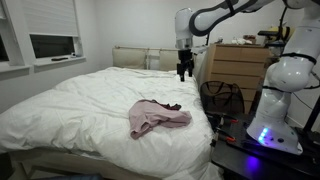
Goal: Place the pink clothing inside the black bag
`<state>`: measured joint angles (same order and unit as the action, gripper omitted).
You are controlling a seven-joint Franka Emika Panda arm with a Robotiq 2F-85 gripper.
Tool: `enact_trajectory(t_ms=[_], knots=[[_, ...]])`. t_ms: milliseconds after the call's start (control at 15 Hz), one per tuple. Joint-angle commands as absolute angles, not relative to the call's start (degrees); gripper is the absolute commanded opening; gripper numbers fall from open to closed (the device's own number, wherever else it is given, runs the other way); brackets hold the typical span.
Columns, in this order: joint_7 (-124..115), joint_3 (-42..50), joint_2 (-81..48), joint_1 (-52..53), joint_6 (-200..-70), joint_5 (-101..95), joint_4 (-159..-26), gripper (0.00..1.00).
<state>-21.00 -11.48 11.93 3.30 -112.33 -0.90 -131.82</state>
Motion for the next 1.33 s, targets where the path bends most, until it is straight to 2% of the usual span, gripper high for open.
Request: enact_trajectory(t_ms=[0, 400, 1267], knots=[[-27.0, -10.45, 5.26, 2.83, -122.73, -2.97, -129.93, 1.0], [-30.8, -6.32, -7.99, 3.35, -133.1, -9.22, -125.95, 1.0], [-20.91, -1.37, -29.3, 6.37, -131.95, -7.2, -114.16, 1.0]])
